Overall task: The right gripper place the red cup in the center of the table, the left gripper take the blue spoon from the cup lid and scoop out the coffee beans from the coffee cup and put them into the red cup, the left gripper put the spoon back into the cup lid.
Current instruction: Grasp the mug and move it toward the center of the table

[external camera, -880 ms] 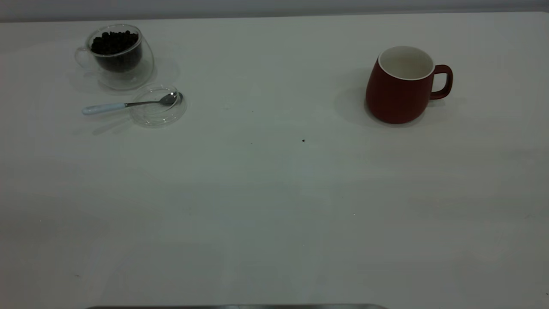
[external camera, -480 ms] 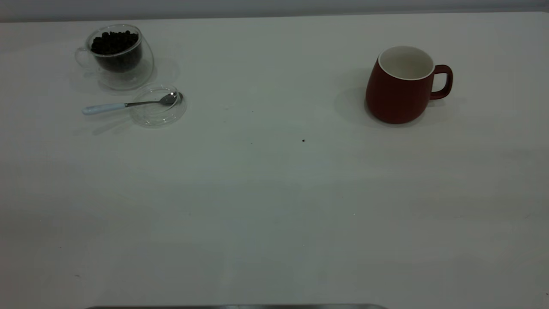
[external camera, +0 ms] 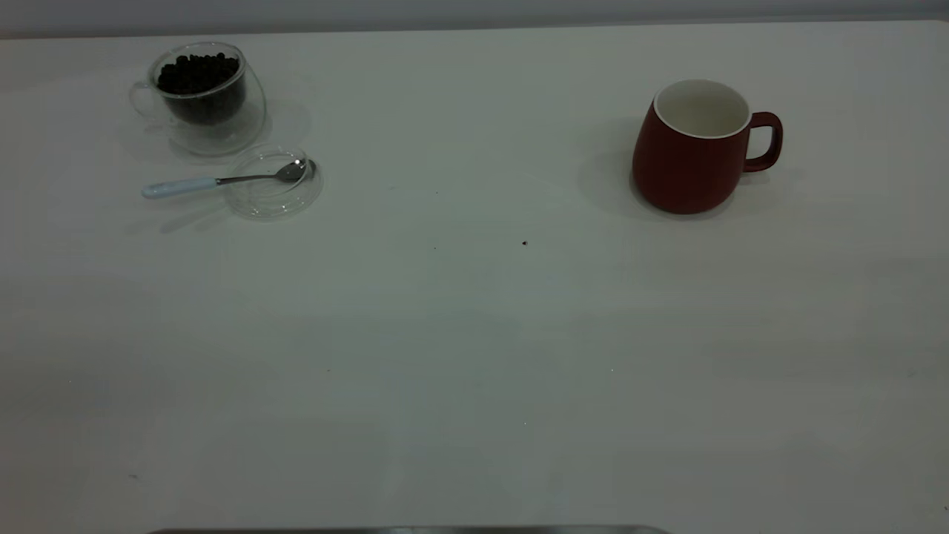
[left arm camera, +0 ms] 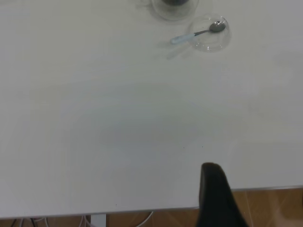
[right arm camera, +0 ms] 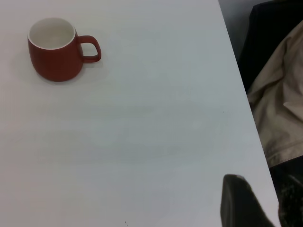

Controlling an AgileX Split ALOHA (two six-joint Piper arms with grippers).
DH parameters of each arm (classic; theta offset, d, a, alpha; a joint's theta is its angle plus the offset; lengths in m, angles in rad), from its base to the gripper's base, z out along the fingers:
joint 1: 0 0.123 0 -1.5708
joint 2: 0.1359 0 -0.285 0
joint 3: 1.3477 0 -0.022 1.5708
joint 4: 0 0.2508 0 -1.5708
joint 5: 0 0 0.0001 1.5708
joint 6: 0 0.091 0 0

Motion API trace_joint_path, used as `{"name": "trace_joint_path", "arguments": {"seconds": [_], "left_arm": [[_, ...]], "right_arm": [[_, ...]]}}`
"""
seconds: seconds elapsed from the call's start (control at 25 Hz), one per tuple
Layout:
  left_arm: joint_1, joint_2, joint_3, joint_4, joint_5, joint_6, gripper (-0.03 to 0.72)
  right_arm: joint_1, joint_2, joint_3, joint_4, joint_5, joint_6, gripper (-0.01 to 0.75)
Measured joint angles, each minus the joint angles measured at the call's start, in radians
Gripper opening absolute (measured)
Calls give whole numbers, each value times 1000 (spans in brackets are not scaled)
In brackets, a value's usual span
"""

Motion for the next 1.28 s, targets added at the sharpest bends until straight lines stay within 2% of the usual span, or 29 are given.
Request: {"name": "trace_joint_path", "arguments": {"seconds": [1.28], "left_arm": [[0,0,0,0,0,1,487]], "right_arm": [[0,42,0,33,-2,-6,243]]}}
